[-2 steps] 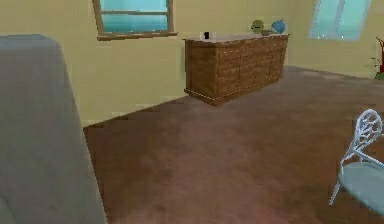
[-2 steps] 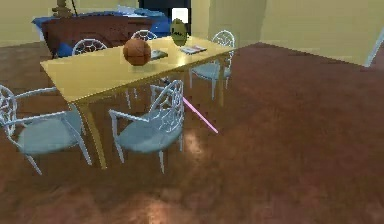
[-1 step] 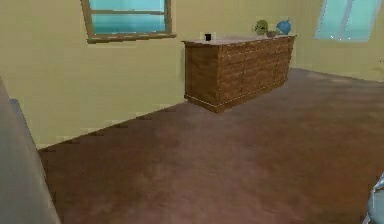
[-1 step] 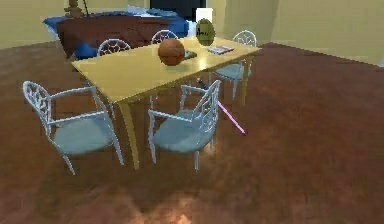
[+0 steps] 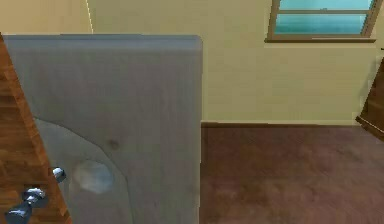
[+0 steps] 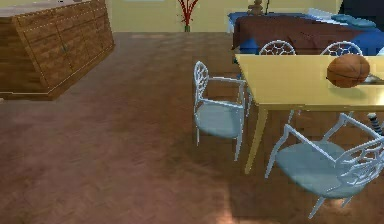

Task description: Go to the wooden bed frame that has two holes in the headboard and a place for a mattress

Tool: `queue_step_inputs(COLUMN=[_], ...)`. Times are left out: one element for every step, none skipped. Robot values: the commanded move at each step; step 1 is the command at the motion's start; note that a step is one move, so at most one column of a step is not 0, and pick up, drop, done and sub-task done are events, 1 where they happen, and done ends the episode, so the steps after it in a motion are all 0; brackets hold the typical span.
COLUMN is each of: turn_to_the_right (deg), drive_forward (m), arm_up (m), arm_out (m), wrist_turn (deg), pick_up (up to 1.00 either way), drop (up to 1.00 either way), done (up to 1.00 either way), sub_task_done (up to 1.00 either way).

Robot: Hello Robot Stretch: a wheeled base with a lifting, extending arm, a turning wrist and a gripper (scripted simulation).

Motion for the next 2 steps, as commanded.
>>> queue_step_inputs(turn_to_the_right=[-18.0,0.0], drive_forward=[0.00,0.00], arm_up=[0.00,0.00], arm_out=[0.00,0.00], wrist_turn=[0.0,0.0], pick_up=[0.00,0.00], drop=[0.00,0.00], done=[0.00,1.00], sub_task_done=[0.00,0.00])
